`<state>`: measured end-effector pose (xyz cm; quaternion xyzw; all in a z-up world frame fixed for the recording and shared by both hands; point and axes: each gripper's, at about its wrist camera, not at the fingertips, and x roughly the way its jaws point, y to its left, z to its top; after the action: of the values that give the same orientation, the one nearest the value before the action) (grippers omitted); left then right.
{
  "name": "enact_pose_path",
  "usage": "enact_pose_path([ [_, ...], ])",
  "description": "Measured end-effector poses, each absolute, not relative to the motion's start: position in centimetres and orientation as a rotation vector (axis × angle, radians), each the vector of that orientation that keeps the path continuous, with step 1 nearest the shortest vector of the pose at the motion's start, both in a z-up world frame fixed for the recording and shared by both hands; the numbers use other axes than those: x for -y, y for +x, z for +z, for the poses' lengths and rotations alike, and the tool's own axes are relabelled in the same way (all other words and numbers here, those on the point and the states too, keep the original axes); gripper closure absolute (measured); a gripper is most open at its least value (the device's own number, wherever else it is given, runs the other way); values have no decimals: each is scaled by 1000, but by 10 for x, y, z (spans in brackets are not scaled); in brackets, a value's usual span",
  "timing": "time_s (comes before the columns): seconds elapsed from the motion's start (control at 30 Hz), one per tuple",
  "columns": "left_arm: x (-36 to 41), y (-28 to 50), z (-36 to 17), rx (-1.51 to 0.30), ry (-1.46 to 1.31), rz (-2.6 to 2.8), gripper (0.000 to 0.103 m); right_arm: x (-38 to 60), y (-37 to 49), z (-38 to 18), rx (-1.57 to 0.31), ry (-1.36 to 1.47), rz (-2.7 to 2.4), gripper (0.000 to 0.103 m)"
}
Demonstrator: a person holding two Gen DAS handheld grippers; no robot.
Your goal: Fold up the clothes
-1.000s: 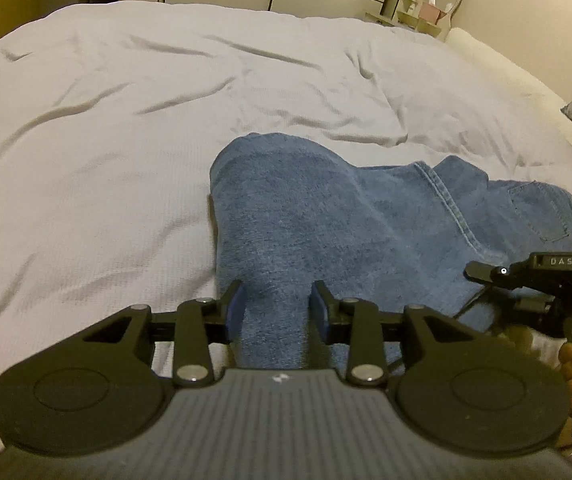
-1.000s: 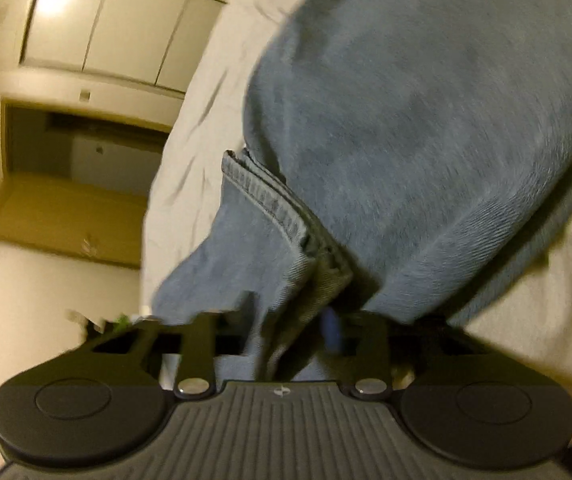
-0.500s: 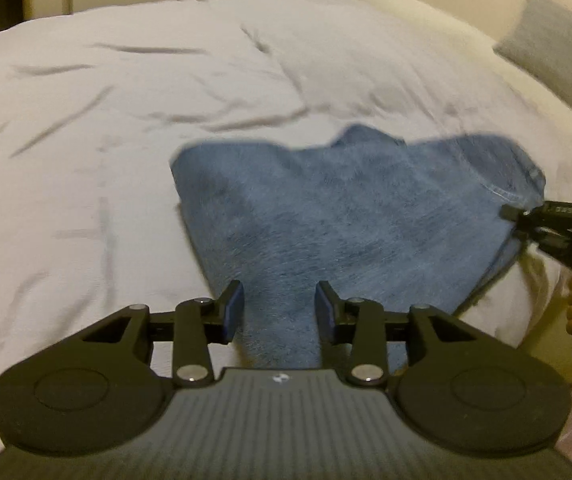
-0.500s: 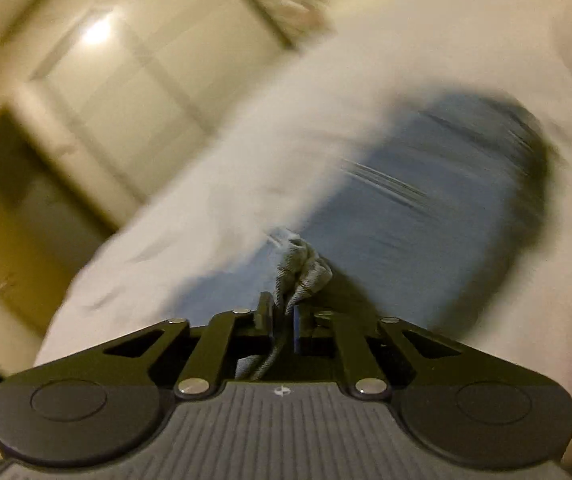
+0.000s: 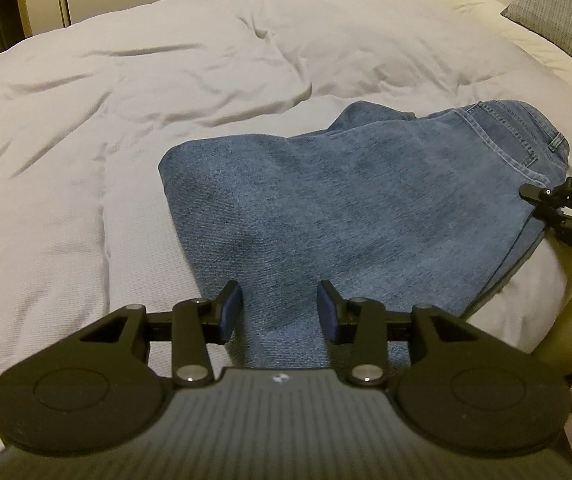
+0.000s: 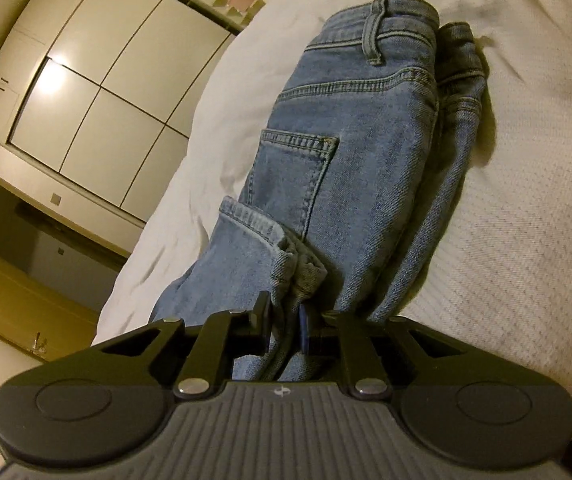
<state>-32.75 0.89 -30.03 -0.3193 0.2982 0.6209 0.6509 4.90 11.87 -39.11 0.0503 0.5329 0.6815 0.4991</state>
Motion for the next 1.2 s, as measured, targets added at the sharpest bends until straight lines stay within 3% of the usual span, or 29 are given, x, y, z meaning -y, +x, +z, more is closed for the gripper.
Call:
enact_pose_path([
  [0.17, -8, -327, -300, -679, -720, 1411, 66, -116, 46, -382, -1244, 47, 1671, 83],
  [0.23, -10, -327, -300, -684, -723, 1409, 66, -121, 35, -369, -1154, -53, 1710, 92],
  [0.33, -17, -324, -293, -687, -721, 1402, 66, -130, 17, -338, -936, -183, 1835, 95],
  [0.6, -47, -283, -268, -644, -611, 1318, 64, -127, 78, -272, -602, 33, 1830, 96],
  [0.67, -61, -268, -285, -697, -630, 1304, 64, -137, 110, -291, -681, 28, 1745, 96],
  [0.73, -69, -257, -302, -747, -648, 1305, 65, -157, 139, -334, -904, 10, 1669, 95],
  [0.83, -72, -249, -320, -794, -642, 1326, 65, -160, 155, -367, -984, 44, 1662, 96],
  [1.07, -75, -257, -315, -782, -653, 1341, 65, -133, 153, -338, -868, 145, 1710, 97],
  [1.2, -77, -256, -318, -788, -647, 1335, 65, -132, 161, -349, -930, 105, 1619, 97],
])
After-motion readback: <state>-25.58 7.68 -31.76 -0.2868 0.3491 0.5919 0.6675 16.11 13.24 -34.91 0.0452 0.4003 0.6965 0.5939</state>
